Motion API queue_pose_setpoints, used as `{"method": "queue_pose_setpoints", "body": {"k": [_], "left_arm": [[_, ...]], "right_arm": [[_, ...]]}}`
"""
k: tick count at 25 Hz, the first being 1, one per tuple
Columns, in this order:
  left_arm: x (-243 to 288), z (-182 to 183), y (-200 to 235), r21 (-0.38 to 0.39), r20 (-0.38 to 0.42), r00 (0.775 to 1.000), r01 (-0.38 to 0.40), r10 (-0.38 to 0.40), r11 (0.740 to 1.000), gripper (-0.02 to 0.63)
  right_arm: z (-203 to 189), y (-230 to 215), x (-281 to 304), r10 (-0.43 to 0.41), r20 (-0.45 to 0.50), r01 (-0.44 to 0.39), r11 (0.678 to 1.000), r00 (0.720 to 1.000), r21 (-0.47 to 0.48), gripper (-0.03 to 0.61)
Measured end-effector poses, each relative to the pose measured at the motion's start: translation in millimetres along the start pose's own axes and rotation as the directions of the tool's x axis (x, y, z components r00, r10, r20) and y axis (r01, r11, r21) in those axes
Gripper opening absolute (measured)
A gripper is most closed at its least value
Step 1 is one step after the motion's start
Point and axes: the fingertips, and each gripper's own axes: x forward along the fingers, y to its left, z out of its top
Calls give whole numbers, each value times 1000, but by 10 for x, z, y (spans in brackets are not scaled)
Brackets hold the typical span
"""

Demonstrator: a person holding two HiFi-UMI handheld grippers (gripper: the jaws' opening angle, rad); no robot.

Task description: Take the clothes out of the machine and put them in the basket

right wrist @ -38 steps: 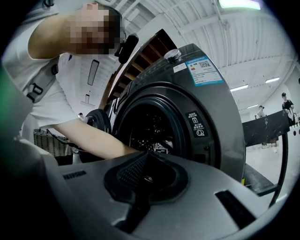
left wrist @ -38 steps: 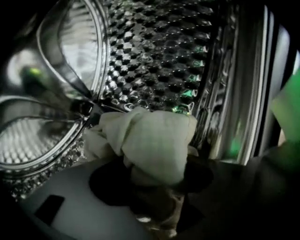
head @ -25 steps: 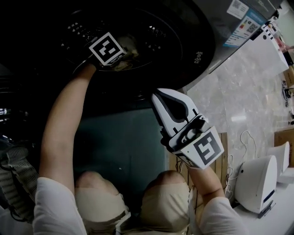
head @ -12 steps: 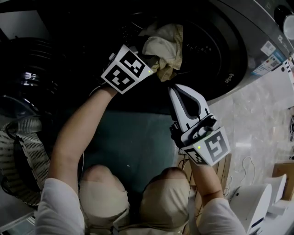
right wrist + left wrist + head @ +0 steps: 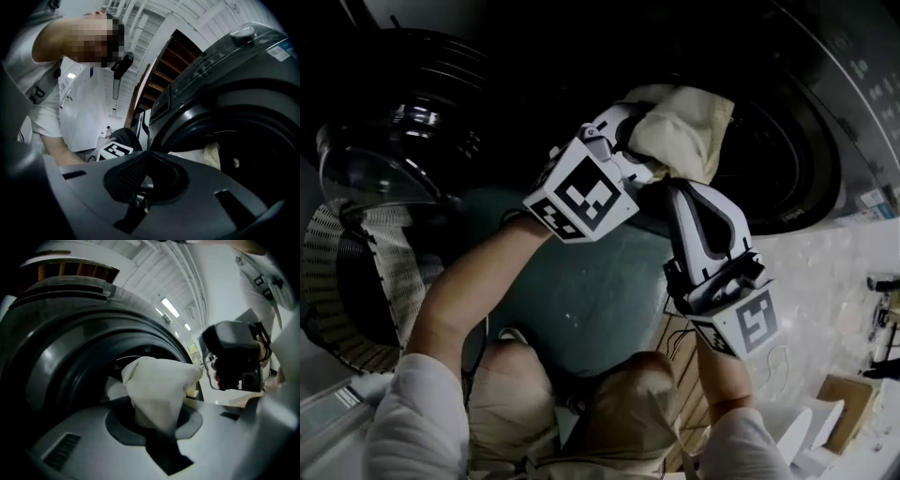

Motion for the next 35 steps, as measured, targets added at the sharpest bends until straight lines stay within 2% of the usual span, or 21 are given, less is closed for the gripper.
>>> {"method": "queue_pose_setpoints", "body": {"k": [2, 4, 7, 8, 11, 14, 17, 20, 23, 26, 31, 33, 35], "left_arm": [[-184, 128, -97, -60, 37, 999, 15, -13, 998, 100], [-418, 210, -140, -102, 44, 999, 17, -12, 995, 100], [-841, 384, -53, -159, 9, 1000, -28, 30, 987, 100], [-975, 478, -20, -174, -10, 999, -47, 46, 984, 100], [-1291, 846, 49, -190, -49, 996, -87, 79, 978, 97], [-1549, 1279, 119, -194, -59, 992, -124, 115, 973, 97], [-1849, 1641, 247, -221, -80, 979, -201, 188, 954, 97], [-2198, 2005, 400, -252, -109, 950, -310, 292, 917, 97], [-2615, 2446, 601, -256, -142, 901, -434, 411, 864, 97], [-3041, 2966, 832, -213, -186, 833, -552, 521, 806, 97], [-3799, 3718, 1050, -173, -250, 689, -723, 680, 669, 97], [-4193, 3962, 1068, -146, -264, 633, -772, 728, 619, 97], [-4607, 4115, 1094, -118, -285, 566, -822, 774, 557, 97]], "right_arm": [[351, 161, 206, 48, 0, -48, 997, 999, 66, 14], [679, 319, 475, 63, -11, -61, 994, 998, 85, 14], [958, 395, 528, 2, -57, -2, 1000, 998, -5, 14], [1065, 422, 538, -6, -71, 6, 1000, 997, -8, 14], [1444, 523, 712, 16, -112, -11, 999, 994, 45, 14], [1810, 583, 897, 35, -153, -28, 999, 988, 45, 14], [2213, 652, 1075, 65, -160, -58, 997, 985, 46, 14], [2559, 728, 1203, 110, -179, -100, 993, 978, 63, 14], [2895, 849, 1348, 174, -198, -154, 982, 965, 110, 14], [3278, 991, 1504, 242, -208, -212, 965, 948, 157, 14], [3884, 1339, 1718, 370, -233, -329, 923, 899, 200, 14], [4113, 1612, 1849, 429, -233, -389, 899, 873, 200, 14], [4309, 1917, 2040, 493, -227, -455, 867, 840, 202, 14]]}}
